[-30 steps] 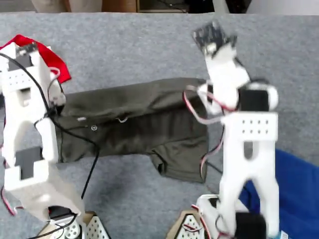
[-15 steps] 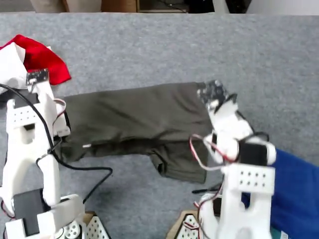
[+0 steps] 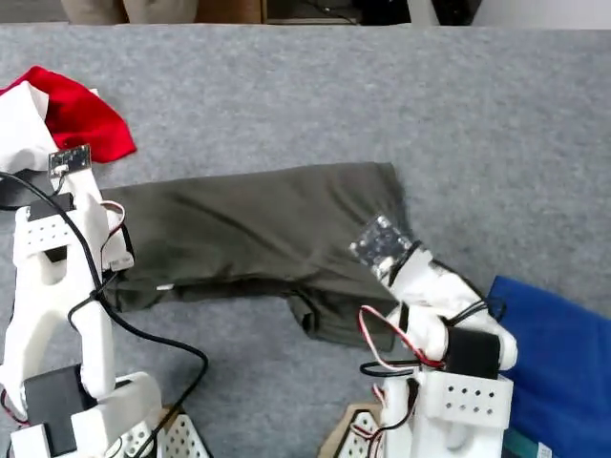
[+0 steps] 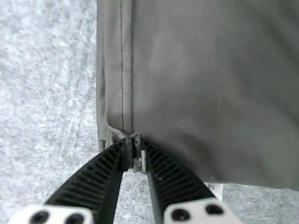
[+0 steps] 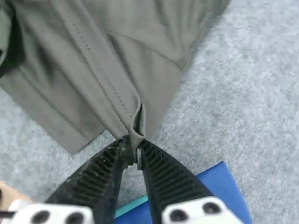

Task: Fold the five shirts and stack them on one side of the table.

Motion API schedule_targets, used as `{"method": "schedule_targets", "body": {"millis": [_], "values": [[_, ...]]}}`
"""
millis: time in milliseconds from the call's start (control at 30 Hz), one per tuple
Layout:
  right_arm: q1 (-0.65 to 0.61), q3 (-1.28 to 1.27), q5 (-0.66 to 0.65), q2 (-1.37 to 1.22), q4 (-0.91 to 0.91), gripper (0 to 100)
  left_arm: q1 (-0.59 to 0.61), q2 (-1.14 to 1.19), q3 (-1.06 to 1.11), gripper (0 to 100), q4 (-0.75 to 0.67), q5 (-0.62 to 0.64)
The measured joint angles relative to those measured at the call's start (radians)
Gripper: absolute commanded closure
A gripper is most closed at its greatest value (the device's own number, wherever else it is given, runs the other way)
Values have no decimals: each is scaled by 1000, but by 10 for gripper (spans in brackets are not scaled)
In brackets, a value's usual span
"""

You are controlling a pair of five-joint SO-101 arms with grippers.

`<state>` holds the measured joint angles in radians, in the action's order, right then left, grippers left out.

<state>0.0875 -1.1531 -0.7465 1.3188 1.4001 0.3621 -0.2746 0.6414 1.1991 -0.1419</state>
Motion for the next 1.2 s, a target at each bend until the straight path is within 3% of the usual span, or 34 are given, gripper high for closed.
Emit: {"method": "schedule_targets", "body": {"millis": [233, 367, 500, 633, 800, 967, 1200], "values": [[0, -54, -97, 2, 0, 973, 3, 0, 6, 980, 0, 0], [0, -55, -170, 2, 25, 807, 3, 0, 9, 962, 0, 0], [-2, -55, -245, 2, 32, 707, 3, 0, 9, 856, 25, 0], [-9, -54, -272, 2, 34, 752, 6, 0, 9, 823, 80, 0], [-48, 41, -253, 2, 9, 993, 6, 0, -34, 846, 198, 0], [-175, 115, -133, -86, -83, 990, 37, 0, -230, 985, 301, 9], [-347, 305, 44, -477, -196, 993, 92, 0, -451, 980, 310, 75]]}}
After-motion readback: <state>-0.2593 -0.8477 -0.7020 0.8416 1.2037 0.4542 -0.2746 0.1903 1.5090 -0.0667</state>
